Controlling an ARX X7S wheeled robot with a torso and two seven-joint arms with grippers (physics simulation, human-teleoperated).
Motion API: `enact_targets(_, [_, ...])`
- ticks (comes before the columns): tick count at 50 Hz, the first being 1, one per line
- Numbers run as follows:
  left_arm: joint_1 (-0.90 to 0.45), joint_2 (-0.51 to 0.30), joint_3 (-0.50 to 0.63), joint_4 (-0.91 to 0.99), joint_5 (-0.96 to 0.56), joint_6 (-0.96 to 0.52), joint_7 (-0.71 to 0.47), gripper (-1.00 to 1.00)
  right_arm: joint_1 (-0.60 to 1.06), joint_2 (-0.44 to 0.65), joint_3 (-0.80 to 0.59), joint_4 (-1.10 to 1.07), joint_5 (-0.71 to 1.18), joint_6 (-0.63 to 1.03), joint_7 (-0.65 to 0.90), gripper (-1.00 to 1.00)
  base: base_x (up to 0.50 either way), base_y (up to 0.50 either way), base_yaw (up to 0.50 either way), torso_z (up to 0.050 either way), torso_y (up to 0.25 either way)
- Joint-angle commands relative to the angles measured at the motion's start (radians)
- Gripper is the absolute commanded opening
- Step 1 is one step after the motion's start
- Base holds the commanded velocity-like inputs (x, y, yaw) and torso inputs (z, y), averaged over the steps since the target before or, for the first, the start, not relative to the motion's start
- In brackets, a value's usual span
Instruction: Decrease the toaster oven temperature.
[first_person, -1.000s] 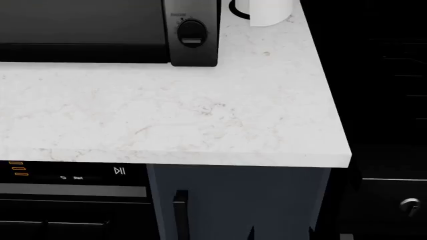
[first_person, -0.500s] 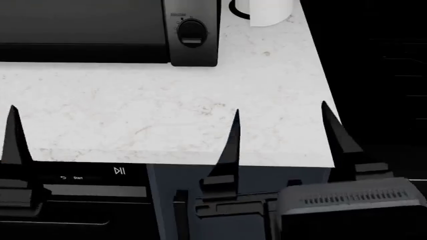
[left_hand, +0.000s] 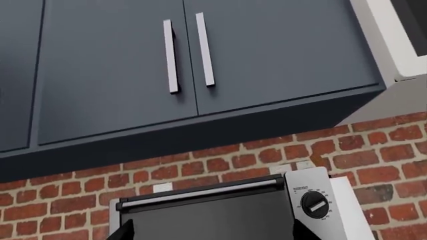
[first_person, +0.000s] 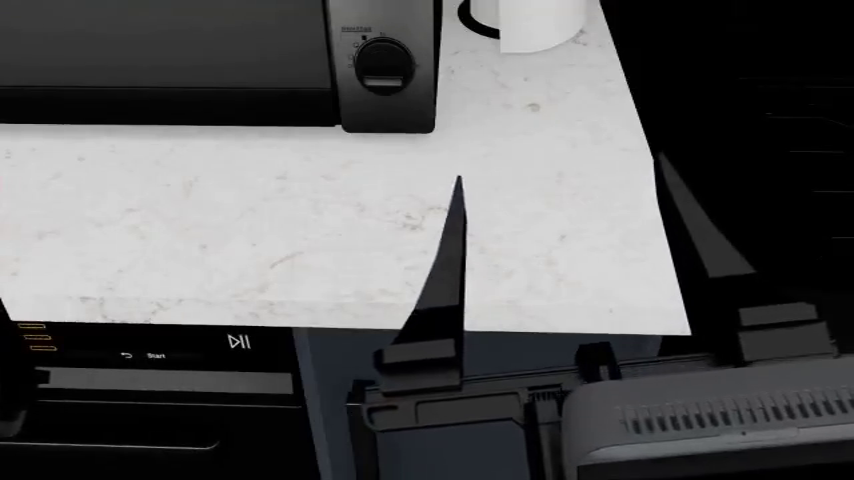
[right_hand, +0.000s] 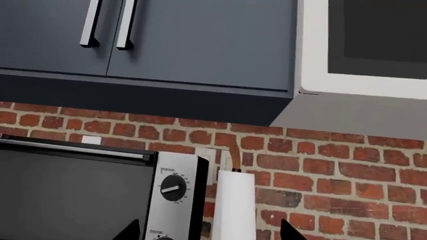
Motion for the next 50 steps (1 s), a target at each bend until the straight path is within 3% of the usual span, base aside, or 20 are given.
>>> enact_targets(1, [-0.002,-0.002,0.000,0.006,-0.005,0.008,-0.004,1.00,0.004,0.007,-0.003,-0.014,0.018,0.006,0.012,1.00,0.00,0.00,0.00,0.000,0.000])
enact_targets(15, [-0.005,-0.008,0.012,0.006,-0.005,0.004,-0.014,1.00,-0.002,0.022,-0.003,-0.017,0.033,0.002,0.025,1.00,0.00,0.11,0.00,0.000,0.000])
enact_targets(41, [0.010,-0.021,0.011,0.020,-0.013,0.016,-0.023,1.00,0.008,0.036,-0.007,-0.032,0.083,0.033,0.044,1.00,0.00,0.43,0.00,0.000,0.000])
enact_targets(50, [0.017,-0.021,0.005,0.015,-0.021,0.024,-0.030,1.00,0.002,0.037,0.000,-0.049,0.095,0.036,0.063,1.00,0.00,0.00,0.00,0.000,0.000])
